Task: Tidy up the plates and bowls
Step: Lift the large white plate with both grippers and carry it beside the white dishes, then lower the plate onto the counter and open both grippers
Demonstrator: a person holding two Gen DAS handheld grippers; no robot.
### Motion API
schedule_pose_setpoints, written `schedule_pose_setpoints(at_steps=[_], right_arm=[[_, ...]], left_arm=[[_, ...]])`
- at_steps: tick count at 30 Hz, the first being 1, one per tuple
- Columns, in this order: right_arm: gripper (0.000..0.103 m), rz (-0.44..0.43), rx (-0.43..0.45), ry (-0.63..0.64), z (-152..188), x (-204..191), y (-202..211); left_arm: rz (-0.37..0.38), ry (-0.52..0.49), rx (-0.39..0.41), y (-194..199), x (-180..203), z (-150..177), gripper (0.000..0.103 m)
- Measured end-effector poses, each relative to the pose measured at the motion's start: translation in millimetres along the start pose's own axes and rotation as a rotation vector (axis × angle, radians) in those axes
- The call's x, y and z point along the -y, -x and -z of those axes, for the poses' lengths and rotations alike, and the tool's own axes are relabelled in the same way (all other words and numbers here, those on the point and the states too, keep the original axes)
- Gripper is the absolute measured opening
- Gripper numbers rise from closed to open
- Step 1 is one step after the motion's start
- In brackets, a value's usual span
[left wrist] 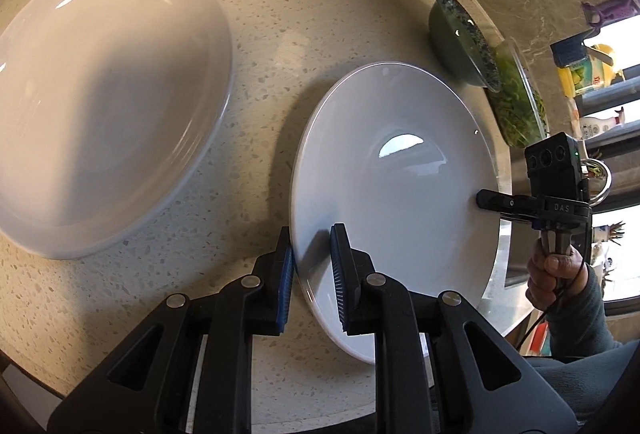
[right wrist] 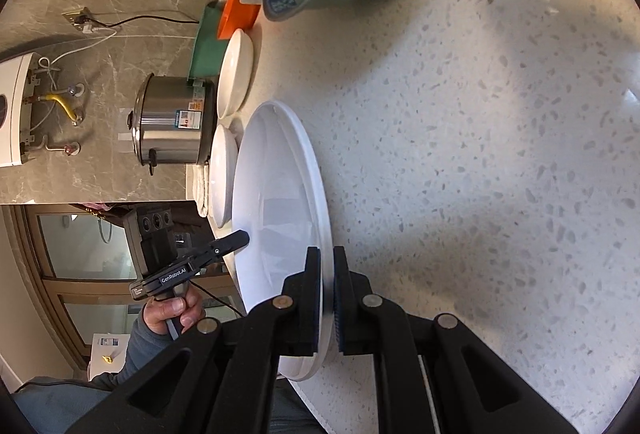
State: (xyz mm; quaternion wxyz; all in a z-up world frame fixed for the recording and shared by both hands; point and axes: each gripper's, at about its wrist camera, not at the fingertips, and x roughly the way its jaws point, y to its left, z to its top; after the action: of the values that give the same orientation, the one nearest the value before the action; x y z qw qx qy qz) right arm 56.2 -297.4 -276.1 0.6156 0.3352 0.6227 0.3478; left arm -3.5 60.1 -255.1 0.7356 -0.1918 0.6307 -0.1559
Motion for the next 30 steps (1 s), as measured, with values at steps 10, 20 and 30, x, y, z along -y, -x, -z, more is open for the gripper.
schedule_pose_setpoints(at_steps=[10, 20, 30], right_arm=[[0.012, 0.048, -0.024, 0.022, 1.9, 0.1, -7.0], [0.012, 0.067, -0.016, 0.048, -0.8, -3.9, -8.7], [0.032, 0.086, 0.019, 0.083, 1.0, -12.6, -7.0]], left_arm=[[-0.028, -0.003, 0.013, -5.2, 6.6, -5.2, 0.016], [-0.061, 0.015, 0.057, -2.9, 8.5, -2.0, 0.02], [-0.1, 0.034, 0.119, 12.1, 9.3, 6.8, 0.065]])
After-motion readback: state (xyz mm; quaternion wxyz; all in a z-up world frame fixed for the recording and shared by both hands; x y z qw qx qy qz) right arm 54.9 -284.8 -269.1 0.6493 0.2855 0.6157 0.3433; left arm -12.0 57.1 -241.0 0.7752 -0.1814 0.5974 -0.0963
